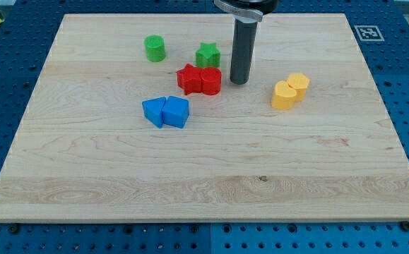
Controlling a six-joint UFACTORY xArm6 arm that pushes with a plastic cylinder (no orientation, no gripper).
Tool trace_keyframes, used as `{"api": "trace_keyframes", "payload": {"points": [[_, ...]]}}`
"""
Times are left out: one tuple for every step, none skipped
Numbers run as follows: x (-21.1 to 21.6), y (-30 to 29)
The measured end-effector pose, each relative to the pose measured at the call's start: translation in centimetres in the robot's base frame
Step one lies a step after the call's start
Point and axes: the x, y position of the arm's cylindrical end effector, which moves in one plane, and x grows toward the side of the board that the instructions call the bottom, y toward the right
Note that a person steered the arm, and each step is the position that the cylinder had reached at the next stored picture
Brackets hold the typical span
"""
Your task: Move the red circle along with the red star towards center left
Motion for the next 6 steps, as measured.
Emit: {"api": "trace_keyframes", "payload": {"points": [[0.1,0.5],[0.7,0.6],[0.9,0.6],[0.9,0.4],[0.9,-0.9],[0.9,-3.0]]}}
